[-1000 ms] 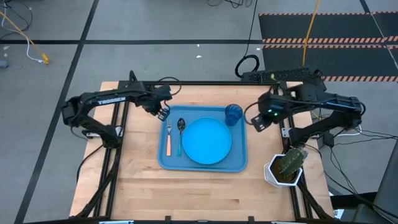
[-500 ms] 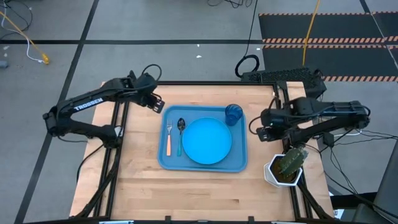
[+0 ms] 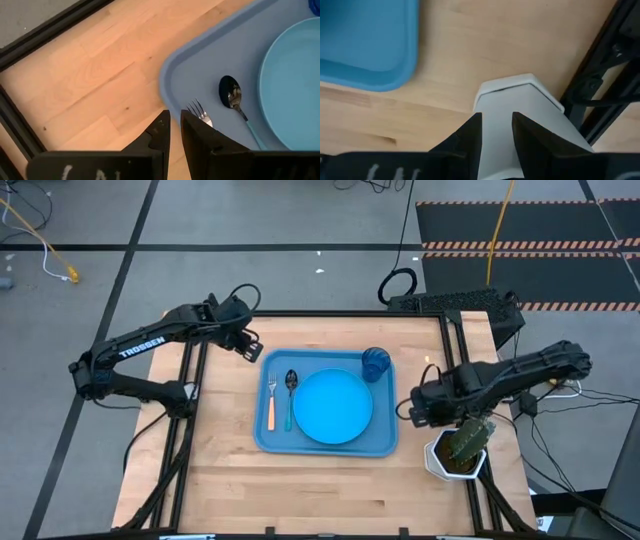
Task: Pick and place plate/cup/fork/spoon on tray
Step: Adjust the white potted plant on the table
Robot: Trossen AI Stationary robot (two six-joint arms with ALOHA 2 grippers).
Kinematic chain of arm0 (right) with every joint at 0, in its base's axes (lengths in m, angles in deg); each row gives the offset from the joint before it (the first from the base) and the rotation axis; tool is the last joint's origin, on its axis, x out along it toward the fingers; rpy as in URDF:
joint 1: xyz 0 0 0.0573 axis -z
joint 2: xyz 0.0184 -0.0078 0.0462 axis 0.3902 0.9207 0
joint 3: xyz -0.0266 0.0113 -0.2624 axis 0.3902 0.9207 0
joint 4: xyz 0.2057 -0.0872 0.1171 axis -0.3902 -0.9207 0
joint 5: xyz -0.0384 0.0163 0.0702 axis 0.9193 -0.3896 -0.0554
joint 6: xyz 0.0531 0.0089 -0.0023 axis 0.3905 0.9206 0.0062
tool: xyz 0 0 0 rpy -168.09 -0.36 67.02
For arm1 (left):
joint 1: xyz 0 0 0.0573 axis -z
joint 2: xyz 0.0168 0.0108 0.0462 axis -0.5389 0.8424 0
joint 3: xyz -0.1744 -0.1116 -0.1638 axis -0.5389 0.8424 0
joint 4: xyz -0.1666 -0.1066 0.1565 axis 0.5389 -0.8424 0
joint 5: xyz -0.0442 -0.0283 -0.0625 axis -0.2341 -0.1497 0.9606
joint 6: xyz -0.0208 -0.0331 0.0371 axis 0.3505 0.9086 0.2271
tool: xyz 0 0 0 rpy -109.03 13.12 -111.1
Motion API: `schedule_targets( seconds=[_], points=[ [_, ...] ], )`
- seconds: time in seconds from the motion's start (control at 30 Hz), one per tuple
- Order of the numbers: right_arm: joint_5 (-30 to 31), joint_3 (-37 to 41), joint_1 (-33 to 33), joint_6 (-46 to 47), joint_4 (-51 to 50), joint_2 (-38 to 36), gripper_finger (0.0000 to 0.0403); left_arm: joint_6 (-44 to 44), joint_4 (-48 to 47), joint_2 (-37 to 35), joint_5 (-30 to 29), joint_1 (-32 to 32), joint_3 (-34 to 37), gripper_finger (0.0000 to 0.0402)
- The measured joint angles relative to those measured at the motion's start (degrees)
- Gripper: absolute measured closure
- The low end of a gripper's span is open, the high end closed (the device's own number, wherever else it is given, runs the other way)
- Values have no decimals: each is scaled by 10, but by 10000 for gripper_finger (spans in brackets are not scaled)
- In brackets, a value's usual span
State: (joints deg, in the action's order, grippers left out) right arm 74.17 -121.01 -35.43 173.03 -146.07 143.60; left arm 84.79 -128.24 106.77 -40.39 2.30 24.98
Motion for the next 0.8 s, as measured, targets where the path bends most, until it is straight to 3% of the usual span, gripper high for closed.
schedule_targets(
  seconds=[0.2,0.43,0.8],
  points=[
    [15,17,-32,20,-21,0,305,10,2,0,0,0,0,355],
    [-58,20,-68,38,15,-1,305,28,2,0,2,0,0,355],
    [-57,20,-146,103,47,-1,305,58,2,0,10,3,0,355]
  ],
)
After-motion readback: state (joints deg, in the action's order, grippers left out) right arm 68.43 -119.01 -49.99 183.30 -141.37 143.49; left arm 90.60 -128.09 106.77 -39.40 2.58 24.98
